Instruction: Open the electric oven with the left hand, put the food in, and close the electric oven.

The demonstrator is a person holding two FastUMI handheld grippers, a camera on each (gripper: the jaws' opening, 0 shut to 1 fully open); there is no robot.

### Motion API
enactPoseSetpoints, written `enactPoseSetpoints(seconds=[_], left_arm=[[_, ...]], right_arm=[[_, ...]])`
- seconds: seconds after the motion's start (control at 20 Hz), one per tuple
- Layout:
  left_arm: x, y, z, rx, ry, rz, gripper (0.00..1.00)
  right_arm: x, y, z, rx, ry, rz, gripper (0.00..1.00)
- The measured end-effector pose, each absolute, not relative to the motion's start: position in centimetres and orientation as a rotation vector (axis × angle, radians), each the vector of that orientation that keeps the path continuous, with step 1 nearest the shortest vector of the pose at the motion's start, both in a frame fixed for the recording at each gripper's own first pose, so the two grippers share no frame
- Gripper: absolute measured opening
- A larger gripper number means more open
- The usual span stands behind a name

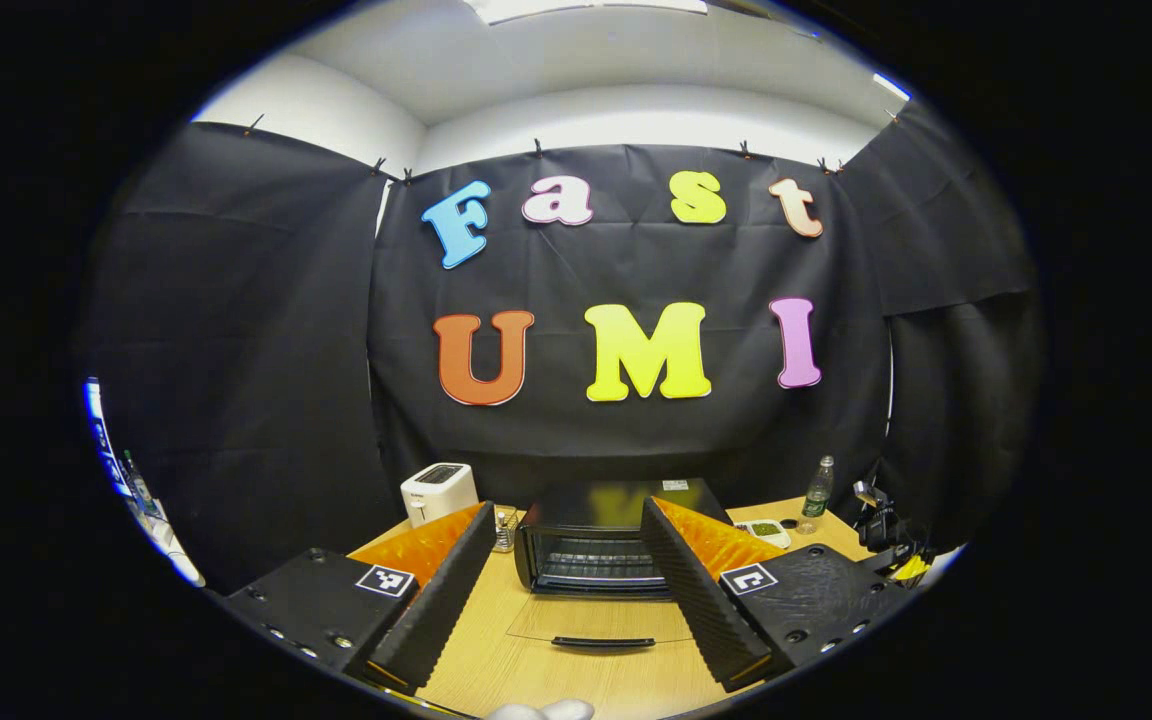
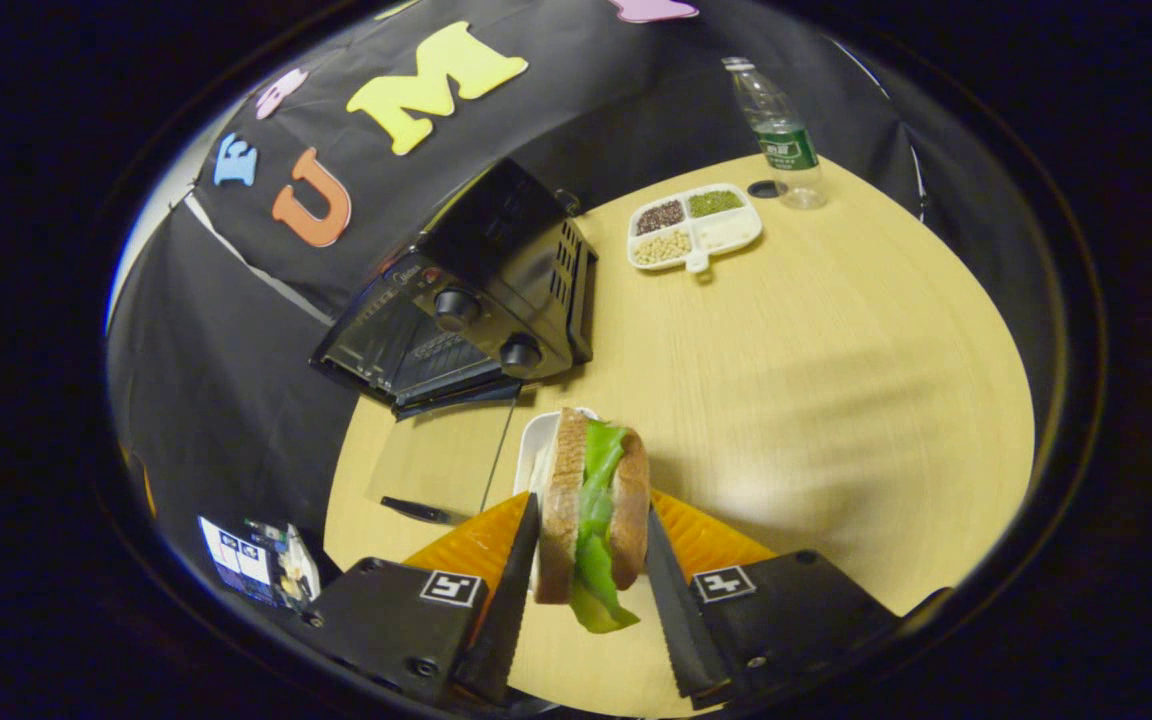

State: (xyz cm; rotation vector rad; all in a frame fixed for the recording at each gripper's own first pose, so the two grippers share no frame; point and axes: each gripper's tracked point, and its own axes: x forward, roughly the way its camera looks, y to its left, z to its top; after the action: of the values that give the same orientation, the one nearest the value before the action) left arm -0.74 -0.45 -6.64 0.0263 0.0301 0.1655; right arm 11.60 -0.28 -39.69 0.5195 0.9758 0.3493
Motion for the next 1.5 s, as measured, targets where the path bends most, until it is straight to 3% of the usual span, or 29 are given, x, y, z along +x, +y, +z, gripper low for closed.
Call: enactPoseSetpoints(seconds=[0.05,0.2,0.4,0.55,0.6,0.95,1.0,1.05,1.1,1.2,1.25,1.3,1.35,1.5], left_arm=[[-0.7,-0.5,-6.6,0.028,0.033,0.166,0.95],[-0.7,-0.6,-6.9,0.03,0.042,0.162,0.95],[-0.6,-0.3,-7.1,0.023,0.045,0.152,0.95],[-0.7,0.1,-7.3,0.017,0.047,0.138,0.95],[-0.9,0.4,-7.3,0.016,0.049,0.134,0.95],[-1.2,2.2,-8.0,0.009,0.067,0.056,0.95],[-1.3,2.5,-8.0,0.009,0.073,0.04,0.89],[-1.4,2.8,-8.1,0.01,0.076,0.028,0.89],[-1.5,3.2,-8.2,0.012,0.083,0.015,0.95],[-1.7,3.9,-8.5,0.017,0.094,-0.007,0.95],[-1.7,4.2,-8.7,0.024,0.099,-0.017,0.89],[-1.9,4.6,-8.7,0.035,0.102,-0.022,0.89],[-2.0,5.0,-9.0,0.045,0.109,-0.026,0.95],[-2.4,5.5,-9.2,0.058,0.121,-0.043,0.95]], right_arm=[[11.6,-0.2,-39.6,0.533,0.973,0.354,0.56],[11.6,0.1,-39.3,0.524,0.968,0.375,0.43],[11.6,0.5,-38.0,0.517,0.95,0.377,0.39],[11.9,1.2,-36.0,0.529,0.909,0.358,0.42],[12.1,1.5,-35.0,0.546,0.887,0.35,0.39],[12.3,8.2,-30.6,0.627,0.744,0.312,0.38],[12.4,9.5,-30.5,0.651,0.726,0.305,0.38],[12.6,11.0,-30.6,0.694,0.712,0.296,0.39],[12.9,12.5,-30.6,0.752,0.695,0.281,0.39],[13.7,15.0,-30.5,0.852,0.645,0.247,0.38],[14.5,16.3,-30.6,0.887,0.615,0.226,0.38],[14.9,17.8,-31.1,0.908,0.591,0.209,0.38],[15.4,19.1,-31.6,0.952,0.576,0.187,0.39],[17.2,22.6,-33.0,1.068,0.557,0.156,0.42]])
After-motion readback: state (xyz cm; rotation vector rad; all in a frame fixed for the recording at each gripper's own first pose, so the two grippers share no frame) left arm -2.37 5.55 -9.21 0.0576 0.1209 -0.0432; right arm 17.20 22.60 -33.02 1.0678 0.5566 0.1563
